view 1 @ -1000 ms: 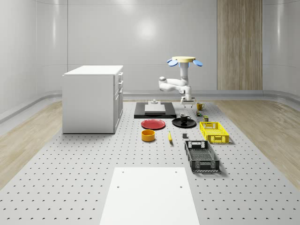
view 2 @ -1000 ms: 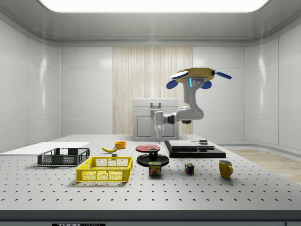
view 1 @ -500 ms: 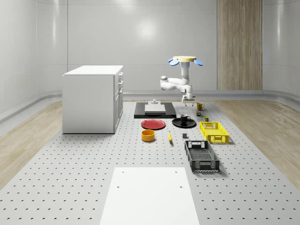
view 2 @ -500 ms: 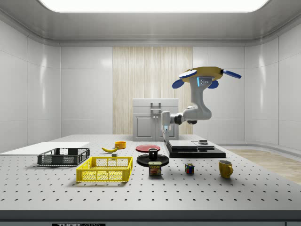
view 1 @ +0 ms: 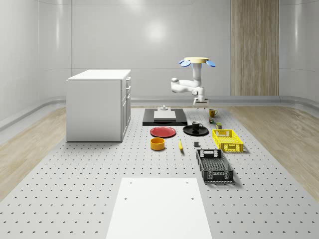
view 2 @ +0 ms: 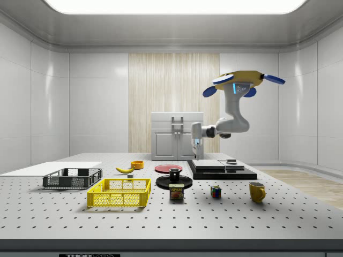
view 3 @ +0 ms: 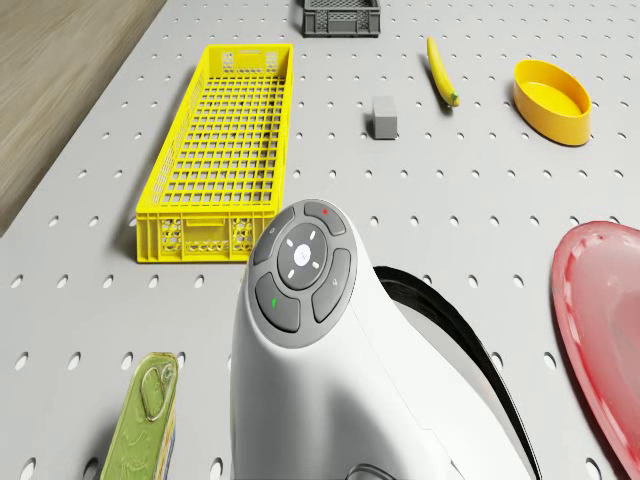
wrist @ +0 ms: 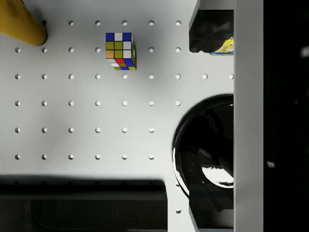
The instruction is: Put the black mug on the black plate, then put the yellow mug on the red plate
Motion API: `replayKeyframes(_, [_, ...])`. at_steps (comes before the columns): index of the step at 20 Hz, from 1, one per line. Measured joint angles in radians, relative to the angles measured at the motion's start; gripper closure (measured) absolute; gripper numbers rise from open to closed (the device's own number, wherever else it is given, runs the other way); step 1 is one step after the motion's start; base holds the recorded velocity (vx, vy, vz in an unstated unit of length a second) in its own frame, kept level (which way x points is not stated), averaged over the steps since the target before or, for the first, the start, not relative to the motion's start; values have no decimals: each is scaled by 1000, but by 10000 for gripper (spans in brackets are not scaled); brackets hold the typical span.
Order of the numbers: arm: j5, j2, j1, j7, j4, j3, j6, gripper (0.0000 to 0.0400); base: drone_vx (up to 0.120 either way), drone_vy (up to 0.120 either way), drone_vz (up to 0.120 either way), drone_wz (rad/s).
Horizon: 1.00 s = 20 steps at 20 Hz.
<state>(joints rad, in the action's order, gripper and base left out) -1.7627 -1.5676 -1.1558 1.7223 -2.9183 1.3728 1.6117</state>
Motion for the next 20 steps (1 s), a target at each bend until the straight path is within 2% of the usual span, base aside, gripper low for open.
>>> replayKeyframes(20, [0,0,0,0,0,0,0,0,-120,120,0,0])
